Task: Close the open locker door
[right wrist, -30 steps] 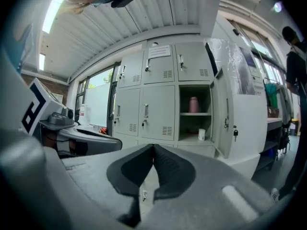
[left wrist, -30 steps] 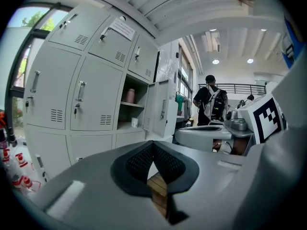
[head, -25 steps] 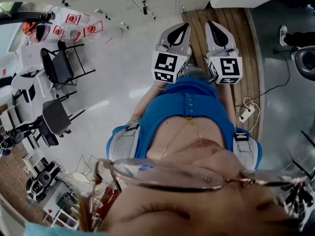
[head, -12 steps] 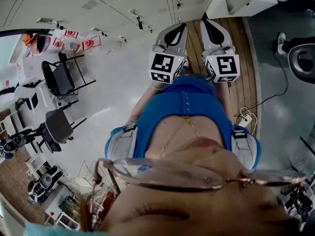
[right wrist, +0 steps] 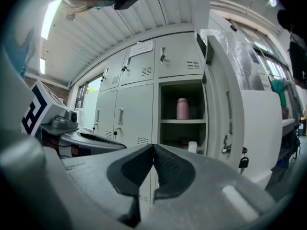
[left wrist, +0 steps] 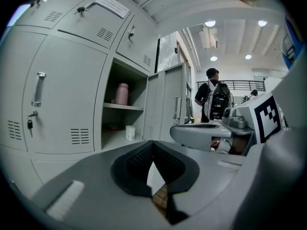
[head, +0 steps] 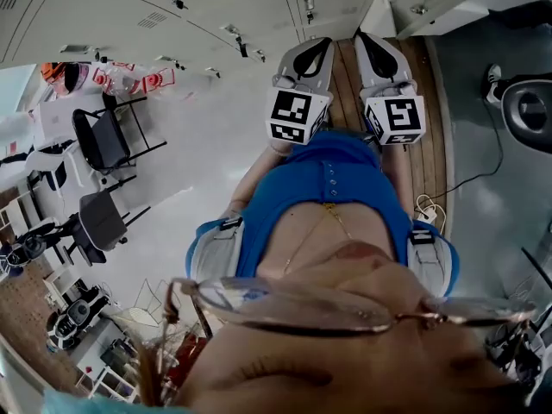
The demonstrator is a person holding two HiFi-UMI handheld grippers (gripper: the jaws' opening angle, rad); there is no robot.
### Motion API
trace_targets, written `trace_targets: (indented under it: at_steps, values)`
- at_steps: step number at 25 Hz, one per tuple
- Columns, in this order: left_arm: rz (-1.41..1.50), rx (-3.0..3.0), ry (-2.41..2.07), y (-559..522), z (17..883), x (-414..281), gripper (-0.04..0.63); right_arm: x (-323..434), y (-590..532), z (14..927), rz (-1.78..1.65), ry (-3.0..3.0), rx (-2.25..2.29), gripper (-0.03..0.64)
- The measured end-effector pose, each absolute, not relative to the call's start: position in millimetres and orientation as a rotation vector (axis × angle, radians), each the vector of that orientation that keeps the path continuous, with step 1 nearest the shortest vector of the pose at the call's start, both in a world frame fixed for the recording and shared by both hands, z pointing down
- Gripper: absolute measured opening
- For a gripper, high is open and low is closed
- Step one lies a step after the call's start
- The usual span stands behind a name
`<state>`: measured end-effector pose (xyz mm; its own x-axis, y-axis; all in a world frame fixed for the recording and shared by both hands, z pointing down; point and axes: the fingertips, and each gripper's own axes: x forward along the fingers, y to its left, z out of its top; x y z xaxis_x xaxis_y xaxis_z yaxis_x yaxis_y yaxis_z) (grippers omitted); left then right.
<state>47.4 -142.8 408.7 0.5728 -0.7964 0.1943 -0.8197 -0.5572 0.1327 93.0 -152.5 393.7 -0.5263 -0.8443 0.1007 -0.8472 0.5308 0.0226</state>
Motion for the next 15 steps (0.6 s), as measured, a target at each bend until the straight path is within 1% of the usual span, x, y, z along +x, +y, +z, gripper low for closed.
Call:
trace_targets:
  at_steps: [15]
  values:
    - [0.127, 2.698, -1.205, -182.6, 393.9, 57.1, -0.002, 104.7, -183.2, 384.0, 0.055, -2.587, 1.618, 0.002]
